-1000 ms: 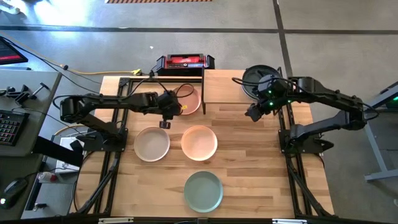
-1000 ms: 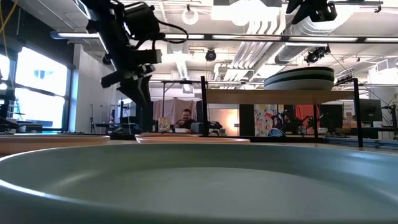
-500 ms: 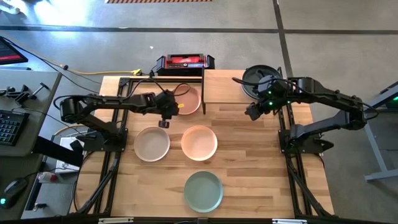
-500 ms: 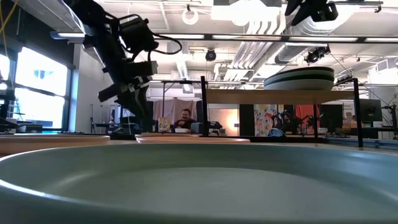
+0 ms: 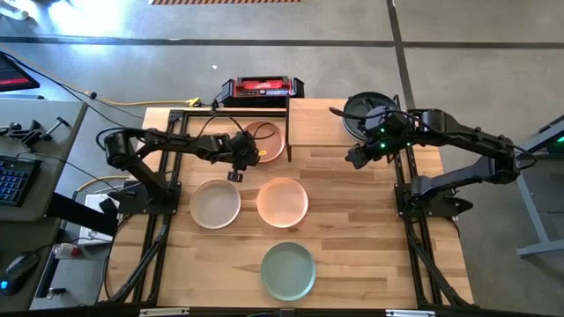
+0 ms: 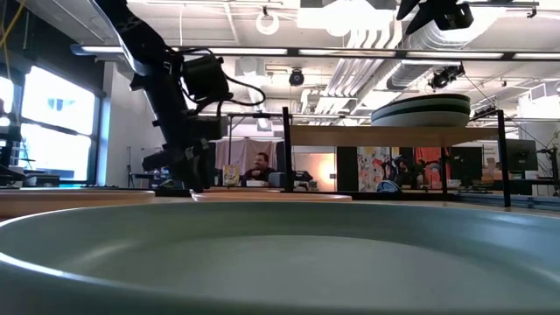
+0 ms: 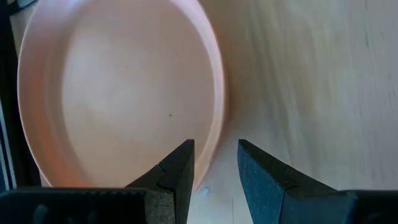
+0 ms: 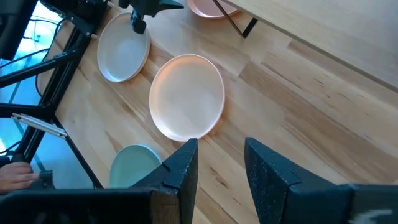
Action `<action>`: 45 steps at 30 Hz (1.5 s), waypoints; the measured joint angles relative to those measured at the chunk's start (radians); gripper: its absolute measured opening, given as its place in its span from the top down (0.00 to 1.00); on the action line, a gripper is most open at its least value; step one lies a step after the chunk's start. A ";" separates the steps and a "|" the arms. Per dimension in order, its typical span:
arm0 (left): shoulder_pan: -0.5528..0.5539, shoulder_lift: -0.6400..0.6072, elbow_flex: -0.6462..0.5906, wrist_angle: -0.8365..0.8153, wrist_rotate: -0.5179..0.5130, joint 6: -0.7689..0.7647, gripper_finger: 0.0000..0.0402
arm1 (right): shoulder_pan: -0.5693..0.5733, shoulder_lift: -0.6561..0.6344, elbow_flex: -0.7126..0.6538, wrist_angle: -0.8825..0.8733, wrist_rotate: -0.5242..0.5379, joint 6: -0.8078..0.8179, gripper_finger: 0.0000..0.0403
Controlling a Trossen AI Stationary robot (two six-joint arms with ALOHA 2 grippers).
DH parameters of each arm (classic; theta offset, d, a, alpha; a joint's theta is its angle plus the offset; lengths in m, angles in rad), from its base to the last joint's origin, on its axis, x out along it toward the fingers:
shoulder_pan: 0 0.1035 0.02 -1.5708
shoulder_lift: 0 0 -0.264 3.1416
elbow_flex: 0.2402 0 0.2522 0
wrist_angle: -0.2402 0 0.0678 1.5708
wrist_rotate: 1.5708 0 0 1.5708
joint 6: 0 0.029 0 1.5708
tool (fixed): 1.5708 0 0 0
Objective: Place and stack plates onto a shelf
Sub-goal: Put the orange plate on the shelf
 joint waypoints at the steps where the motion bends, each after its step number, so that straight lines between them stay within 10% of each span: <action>1: 0.001 0.005 0.001 0.004 -0.001 0.013 0.72 | 0.000 0.000 0.000 0.000 0.000 0.000 0.73; 14: 0.011 0.069 0.004 0.030 -0.015 0.022 0.73 | 0.000 0.000 0.000 0.015 0.000 0.000 0.73; 24: -0.013 0.070 0.002 0.020 -0.052 0.014 0.97 | 0.000 0.000 0.000 0.016 0.000 -0.006 0.73; 45: -0.097 -0.118 0.206 -0.296 -0.394 -0.090 1.00 | 0.000 0.001 0.000 0.020 0.025 -0.034 0.73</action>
